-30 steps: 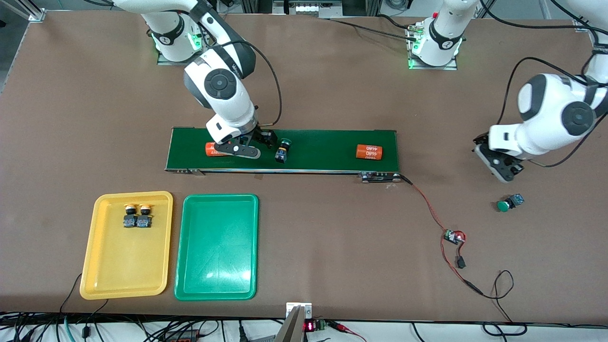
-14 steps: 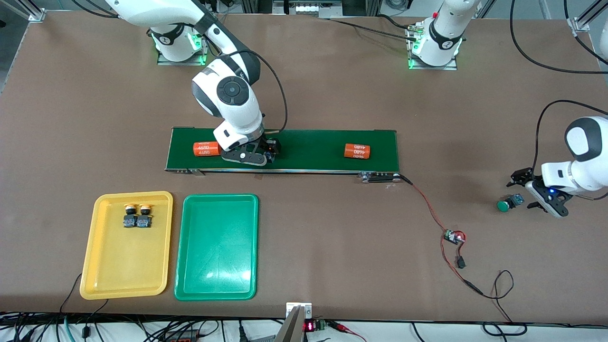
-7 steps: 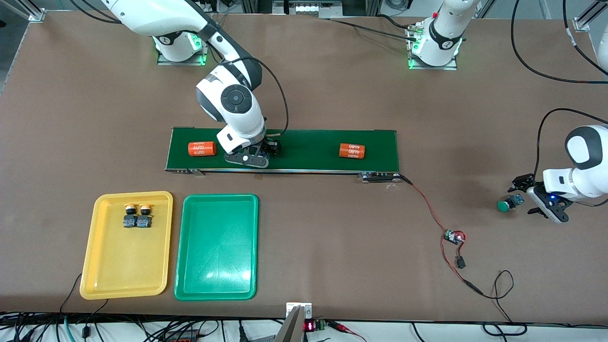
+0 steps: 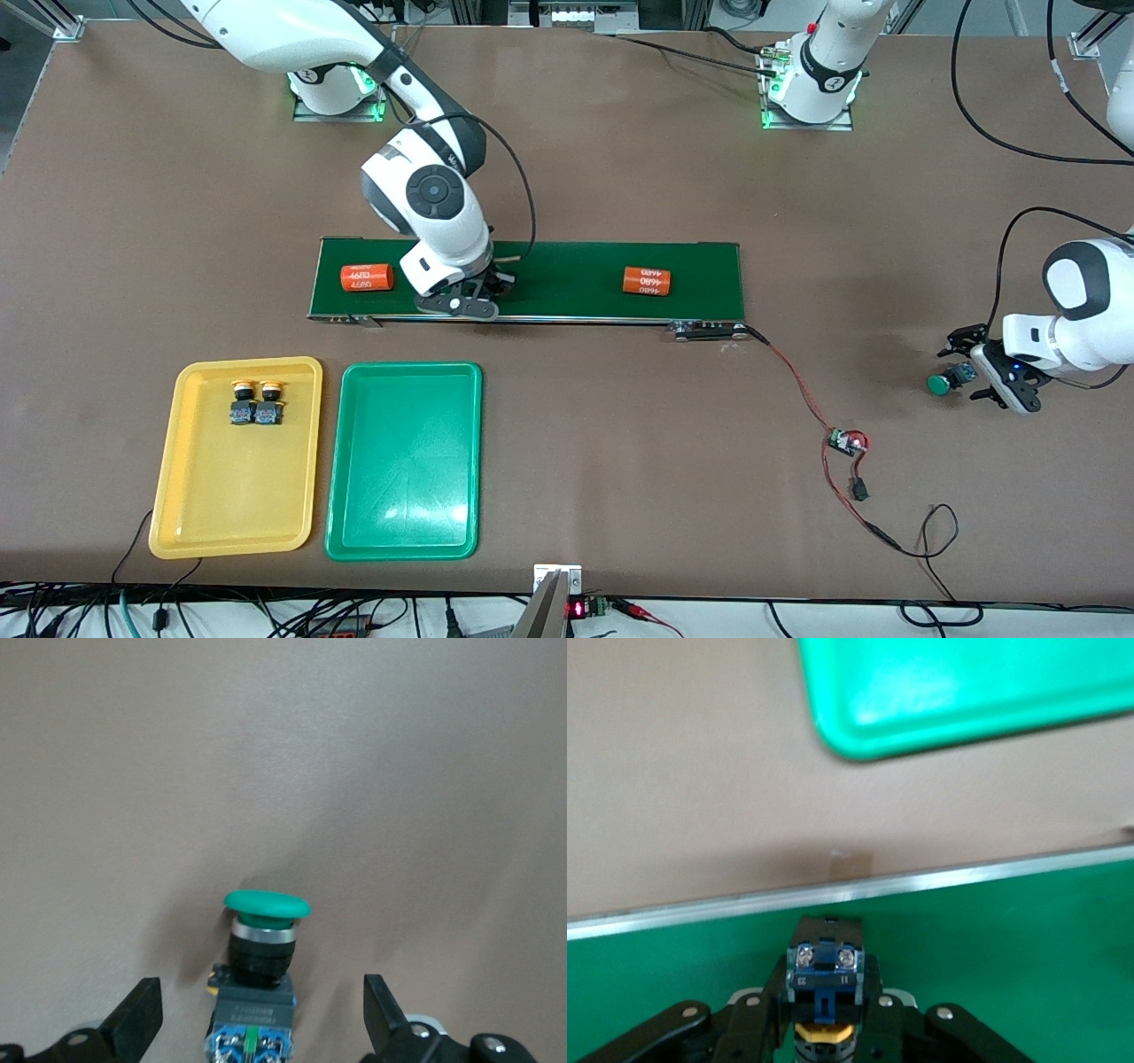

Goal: Sort buttons by color to trays

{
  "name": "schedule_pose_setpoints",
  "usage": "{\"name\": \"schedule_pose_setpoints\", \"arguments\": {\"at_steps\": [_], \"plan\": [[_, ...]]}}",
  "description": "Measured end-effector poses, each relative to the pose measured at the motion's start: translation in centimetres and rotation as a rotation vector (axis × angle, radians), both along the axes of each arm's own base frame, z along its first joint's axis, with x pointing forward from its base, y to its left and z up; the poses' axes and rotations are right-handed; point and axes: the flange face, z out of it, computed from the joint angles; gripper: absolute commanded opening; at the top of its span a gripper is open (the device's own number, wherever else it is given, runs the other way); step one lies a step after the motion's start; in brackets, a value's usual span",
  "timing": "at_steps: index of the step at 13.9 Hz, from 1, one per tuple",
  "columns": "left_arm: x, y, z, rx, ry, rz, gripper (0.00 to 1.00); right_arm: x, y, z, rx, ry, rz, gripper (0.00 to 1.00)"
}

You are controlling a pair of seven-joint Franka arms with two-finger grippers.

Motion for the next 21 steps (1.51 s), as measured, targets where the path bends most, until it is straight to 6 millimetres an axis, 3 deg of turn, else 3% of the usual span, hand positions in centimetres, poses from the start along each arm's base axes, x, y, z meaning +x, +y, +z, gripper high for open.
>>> {"name": "schedule_pose_setpoints", "arguments": {"at_steps": [3,5,6,7,10,12,14,15,18,19,21], "plan": [[0.0,0.0,-0.6,-0.006,-0.015,-0.036,0.97,4.6,-2.3,4.7,0.013,-0.057,0.059,0.07],[0.0,0.0,-0.9,-0.009,-0.021,-0.045,0.76,7.4,-4.4,6.8,0.009,-0.098,0.109,0.07],[0.0,0.1,-1.0,-0.009,-0.021,-0.045,0.67,8.7,-6.2,6.9,-0.006,-0.107,0.136,0.07],[-0.1,0.2,-1.1,-0.010,-0.021,-0.044,0.58,10.0,-8.3,6.3,-0.026,-0.107,0.167,0.07],[-0.1,0.9,-0.9,-0.020,-0.033,-0.021,0.15,13.7,-14.3,3.2,-0.025,-0.121,0.245,0.07],[-0.1,1.2,-0.8,-0.031,-0.036,-0.011,0.09,15.4,-16.9,1.5,-0.005,-0.152,0.300,0.07],[-0.1,0.7,-0.5,-0.033,-0.033,-0.017,0.04,16.2,-18.1,0.2,0.014,-0.184,0.321,0.07],[-0.4,-0.1,-0.2,-0.030,-0.025,-0.017,0.03,16.5,-18.3,-0.3,0.023,-0.199,0.320,0.07],[-1.8,-4.4,3.0,0.014,0.024,0.032,0.01,16.9,-18.8,-1.0,0.034,-0.216,0.314,0.26],[-2.3,-6.7,4.6,0.040,0.042,0.054,0.00,16.9,-18.8,-1.0,0.034,-0.217,0.313,0.43],[-3.5,-11.9,7.7,0.103,0.078,0.121,0.00,16.9,-18.9,-1.0,0.034,-0.217,0.312,0.59]]}}
